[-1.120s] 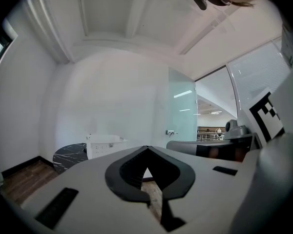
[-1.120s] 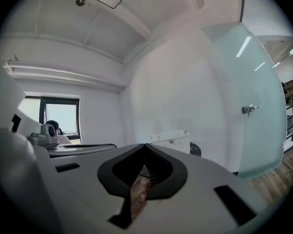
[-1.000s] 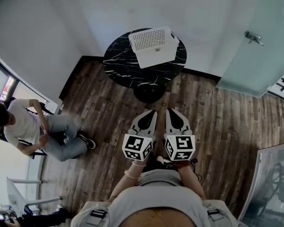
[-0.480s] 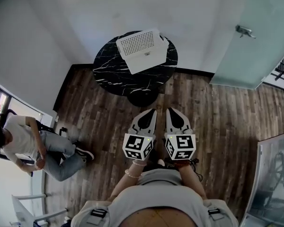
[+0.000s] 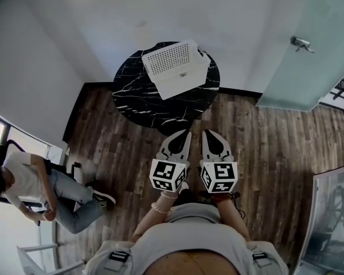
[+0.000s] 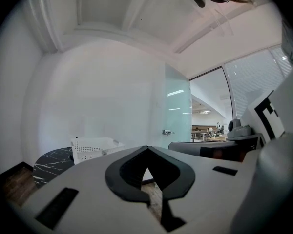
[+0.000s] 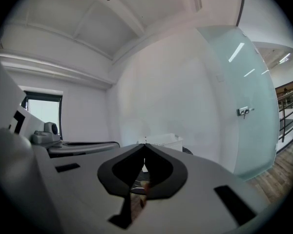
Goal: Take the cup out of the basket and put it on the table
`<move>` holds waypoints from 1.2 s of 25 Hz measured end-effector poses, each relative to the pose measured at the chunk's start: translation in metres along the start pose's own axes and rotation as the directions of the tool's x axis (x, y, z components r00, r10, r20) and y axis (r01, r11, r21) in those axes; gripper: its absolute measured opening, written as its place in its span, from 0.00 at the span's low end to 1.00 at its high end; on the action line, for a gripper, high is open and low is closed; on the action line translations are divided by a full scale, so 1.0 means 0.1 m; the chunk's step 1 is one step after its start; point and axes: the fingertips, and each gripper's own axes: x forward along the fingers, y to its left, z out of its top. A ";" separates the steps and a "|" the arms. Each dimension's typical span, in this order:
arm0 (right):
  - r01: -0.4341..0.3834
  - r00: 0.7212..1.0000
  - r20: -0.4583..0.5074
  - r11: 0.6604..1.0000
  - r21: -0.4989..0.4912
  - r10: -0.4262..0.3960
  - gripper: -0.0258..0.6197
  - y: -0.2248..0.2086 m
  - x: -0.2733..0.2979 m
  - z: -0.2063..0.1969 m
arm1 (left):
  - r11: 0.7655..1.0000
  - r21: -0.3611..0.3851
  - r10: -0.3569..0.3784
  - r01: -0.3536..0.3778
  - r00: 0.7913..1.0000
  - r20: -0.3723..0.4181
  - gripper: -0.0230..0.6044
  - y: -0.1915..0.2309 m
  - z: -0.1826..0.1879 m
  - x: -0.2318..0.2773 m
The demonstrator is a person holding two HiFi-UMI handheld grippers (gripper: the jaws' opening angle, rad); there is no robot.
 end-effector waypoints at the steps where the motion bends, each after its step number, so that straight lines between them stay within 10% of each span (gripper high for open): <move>1: 0.002 1.000 0.002 1.000 0.000 -0.002 0.06 0.01 0.07 0.01 | 1.000 0.002 -0.002 0.002 1.000 0.002 0.04 0.07 0.02 0.03; 30: 0.018 1.000 -0.020 1.000 -0.022 -0.019 0.06 0.52 1.14 0.03 | 0.999 -0.038 -0.023 0.023 1.000 -0.006 0.04 1.15 0.09 0.23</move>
